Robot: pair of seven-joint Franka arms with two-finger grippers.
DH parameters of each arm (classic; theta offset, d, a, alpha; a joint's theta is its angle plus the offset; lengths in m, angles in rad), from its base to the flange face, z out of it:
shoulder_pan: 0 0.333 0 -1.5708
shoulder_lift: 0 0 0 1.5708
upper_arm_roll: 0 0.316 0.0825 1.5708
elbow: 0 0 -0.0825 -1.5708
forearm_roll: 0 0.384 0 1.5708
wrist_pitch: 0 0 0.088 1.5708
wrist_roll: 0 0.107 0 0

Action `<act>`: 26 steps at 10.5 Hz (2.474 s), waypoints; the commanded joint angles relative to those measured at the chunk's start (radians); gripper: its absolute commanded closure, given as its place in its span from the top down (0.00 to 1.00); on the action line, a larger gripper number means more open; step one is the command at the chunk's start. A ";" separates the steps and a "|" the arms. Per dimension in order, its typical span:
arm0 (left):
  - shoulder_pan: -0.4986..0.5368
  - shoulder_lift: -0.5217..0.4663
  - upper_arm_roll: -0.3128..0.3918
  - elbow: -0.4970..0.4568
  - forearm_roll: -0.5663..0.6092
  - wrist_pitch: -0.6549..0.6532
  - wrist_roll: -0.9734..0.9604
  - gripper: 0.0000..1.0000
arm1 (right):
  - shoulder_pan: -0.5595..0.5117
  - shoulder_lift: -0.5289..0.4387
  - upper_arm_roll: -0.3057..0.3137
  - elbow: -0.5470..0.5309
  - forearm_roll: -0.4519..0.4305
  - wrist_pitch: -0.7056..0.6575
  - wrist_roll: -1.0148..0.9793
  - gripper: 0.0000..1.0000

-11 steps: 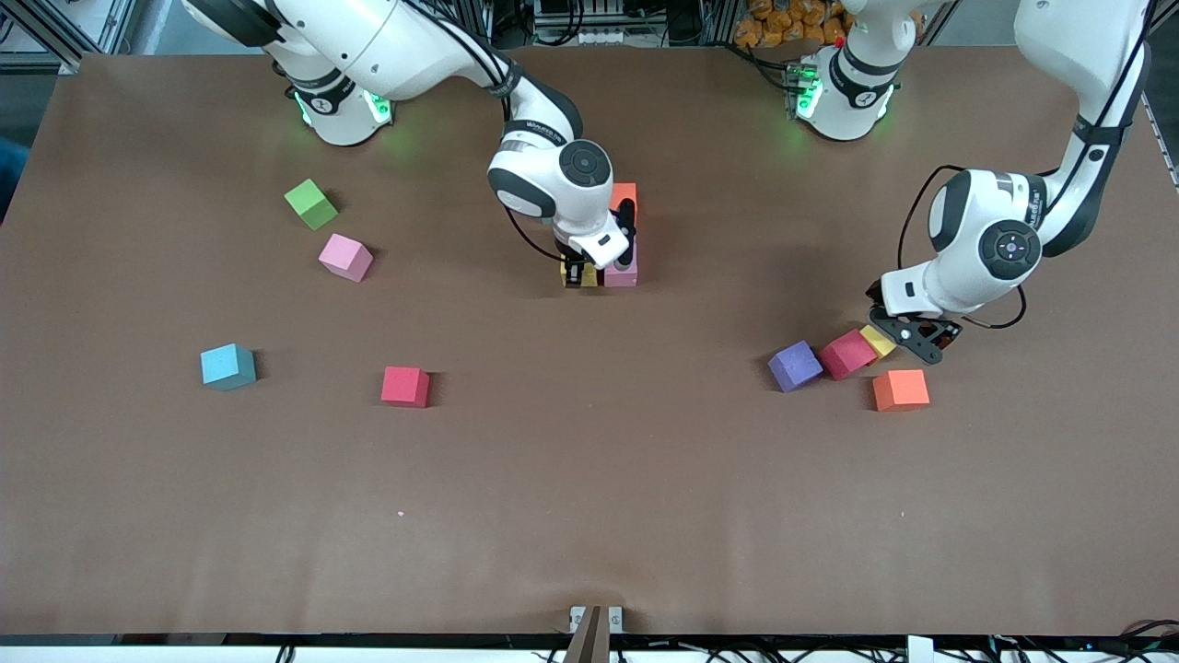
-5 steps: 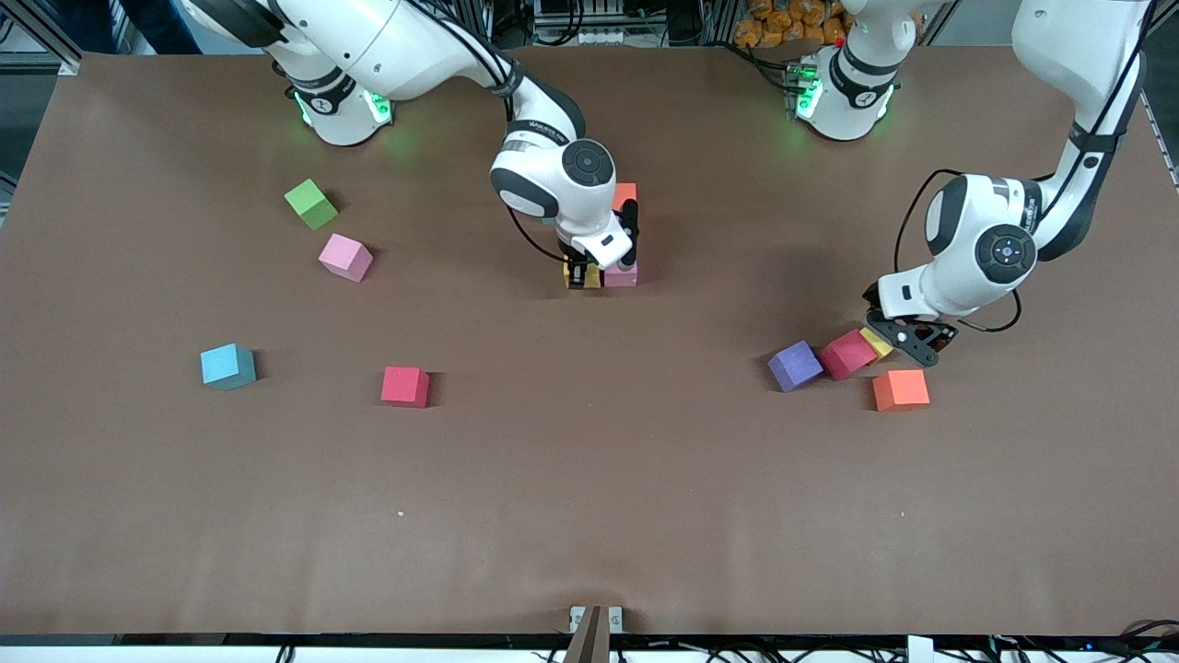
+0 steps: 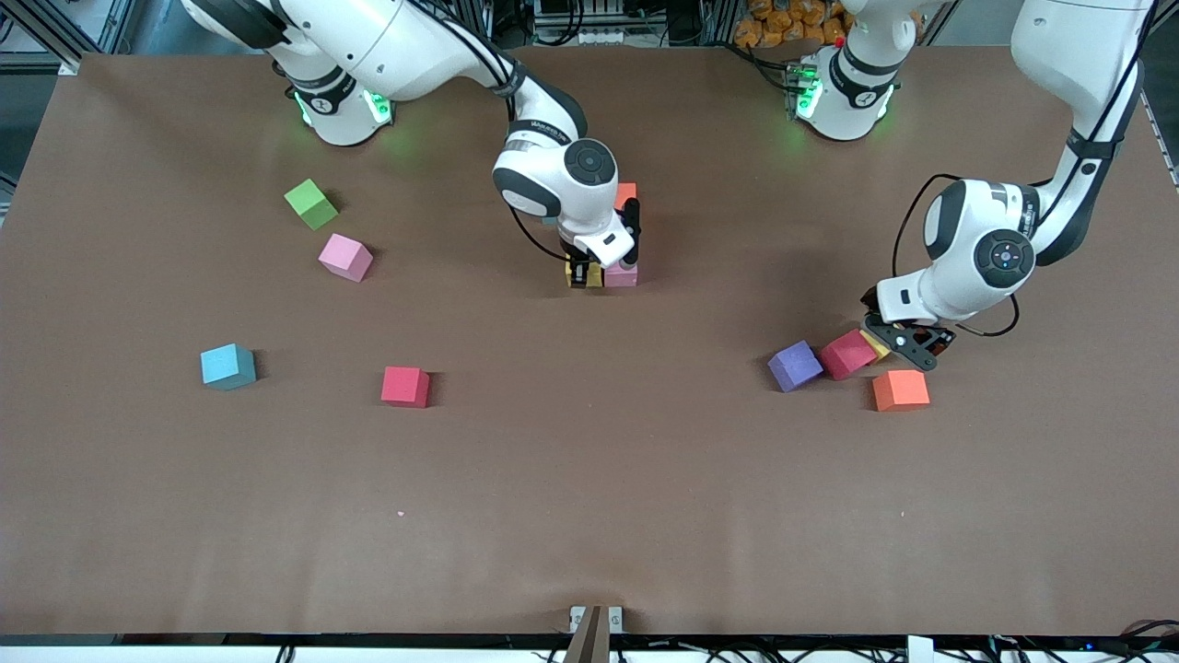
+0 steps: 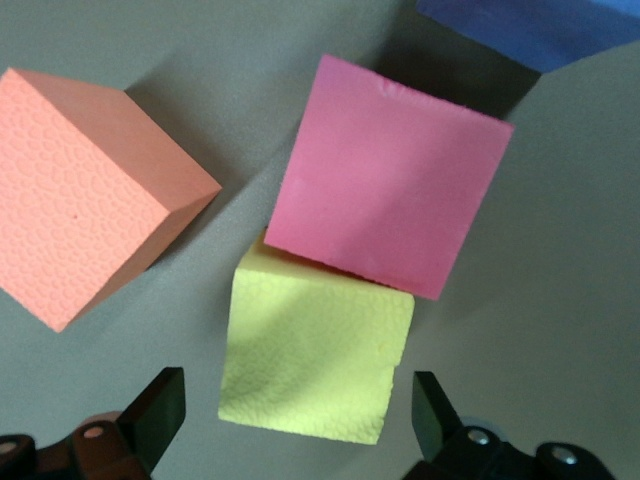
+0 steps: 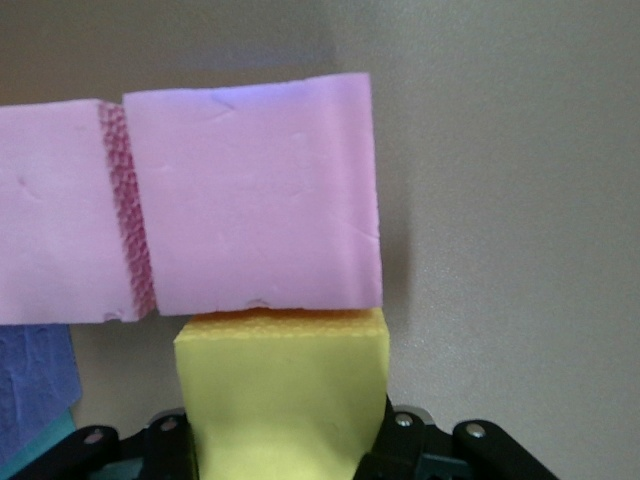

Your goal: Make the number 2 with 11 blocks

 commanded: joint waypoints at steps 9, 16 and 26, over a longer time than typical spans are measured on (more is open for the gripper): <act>-0.004 0.026 -0.032 0.019 0.014 0.014 -0.021 0.73 | 0.009 -0.023 -0.003 0.025 -0.014 -0.070 0.007 1.00; 0.006 -0.133 -0.095 0.118 -0.006 -0.241 -0.031 0.19 | -0.092 -0.169 0.002 0.026 0.062 -0.166 0.039 1.00; -0.201 0.003 -0.411 0.496 -0.098 -0.377 -0.290 0.01 | -0.364 -0.117 -0.184 0.081 0.170 -0.126 0.790 1.00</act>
